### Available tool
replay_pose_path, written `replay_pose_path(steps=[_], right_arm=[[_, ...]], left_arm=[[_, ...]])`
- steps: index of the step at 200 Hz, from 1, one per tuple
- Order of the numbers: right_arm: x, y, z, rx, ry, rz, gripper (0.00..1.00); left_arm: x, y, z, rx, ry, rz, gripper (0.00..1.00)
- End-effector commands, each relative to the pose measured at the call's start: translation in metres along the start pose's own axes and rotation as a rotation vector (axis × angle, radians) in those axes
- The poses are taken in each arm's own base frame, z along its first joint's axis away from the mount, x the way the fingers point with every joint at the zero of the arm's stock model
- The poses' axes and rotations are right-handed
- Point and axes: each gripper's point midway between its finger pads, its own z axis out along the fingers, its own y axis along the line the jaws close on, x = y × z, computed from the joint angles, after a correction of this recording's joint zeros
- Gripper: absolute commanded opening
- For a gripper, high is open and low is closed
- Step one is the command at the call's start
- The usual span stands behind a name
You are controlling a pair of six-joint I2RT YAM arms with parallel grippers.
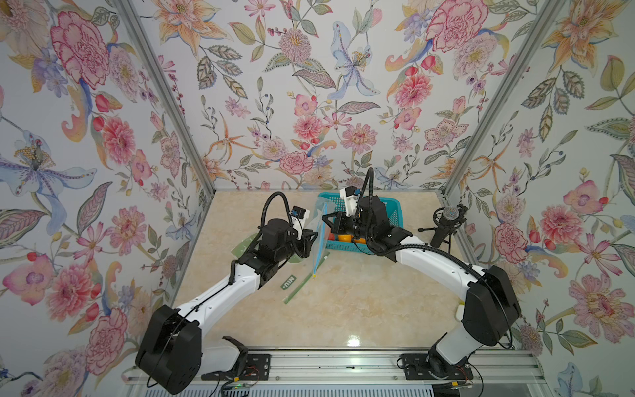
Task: Place the mango in a zip-top bag and seal the zipper
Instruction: Open the zipper of the food storage bag.
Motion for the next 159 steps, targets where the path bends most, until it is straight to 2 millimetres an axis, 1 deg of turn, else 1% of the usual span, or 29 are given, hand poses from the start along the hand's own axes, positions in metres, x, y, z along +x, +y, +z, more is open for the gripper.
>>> replay_pose_path(steps=[1, 13, 21, 30, 48, 60, 68, 84, 101, 109, 120, 128, 138, 148, 159], right_arm=[[0.000, 0.002, -0.011, 0.014, -0.008, 0.009, 0.00], [0.000, -0.001, -0.015, 0.036, -0.009, 0.006, 0.00], [-0.001, -0.004, -0.019, 0.062, -0.012, 0.005, 0.00], [0.000, -0.010, -0.025, 0.103, -0.011, 0.005, 0.00], [0.004, -0.031, -0.039, 0.229, -0.004, 0.005, 0.00], [0.007, -0.047, -0.048, 0.315, 0.002, 0.005, 0.00], [0.009, -0.055, -0.053, 0.363, 0.006, -0.002, 0.00], [0.011, -0.069, -0.059, 0.436, 0.019, -0.027, 0.00], [0.014, -0.082, -0.060, 0.510, 0.040, -0.053, 0.00], [0.013, -0.085, -0.058, 0.526, 0.043, -0.067, 0.00], [0.010, -0.085, -0.054, 0.527, 0.046, -0.093, 0.00], [0.006, -0.080, -0.049, 0.508, 0.051, -0.113, 0.00], [-0.001, -0.070, -0.044, 0.472, 0.052, -0.134, 0.00], [-0.006, -0.055, -0.039, 0.424, 0.051, -0.152, 0.00], [-0.010, -0.037, -0.034, 0.367, 0.051, -0.170, 0.26]], left_arm=[[0.008, 0.011, 0.006, -0.055, 0.018, -0.019, 0.10], [0.004, 0.019, 0.006, -0.103, 0.012, -0.022, 0.00], [0.001, 0.027, 0.003, -0.155, 0.007, -0.022, 0.00], [-0.010, 0.036, -0.004, -0.218, -0.017, -0.021, 0.00], [-0.036, 0.051, -0.026, -0.349, -0.082, -0.020, 0.00], [-0.051, 0.058, -0.041, -0.431, -0.120, -0.008, 0.00], [-0.059, 0.058, -0.049, -0.473, -0.140, 0.008, 0.00], [-0.070, 0.051, -0.058, -0.516, -0.160, 0.042, 0.00], [-0.078, 0.039, -0.064, -0.569, -0.169, 0.095, 0.00], [-0.083, 0.032, -0.068, -0.598, -0.175, 0.122, 0.00], [-0.092, 0.023, -0.075, -0.640, -0.189, 0.148, 0.00], [-0.098, 0.018, -0.081, -0.661, -0.203, 0.154, 0.00], [-0.103, 0.015, -0.085, -0.678, -0.210, 0.150, 0.00], [-0.108, 0.015, -0.087, -0.688, -0.207, 0.126, 0.00], [-0.110, 0.013, -0.085, -0.680, -0.201, 0.114, 0.00]])
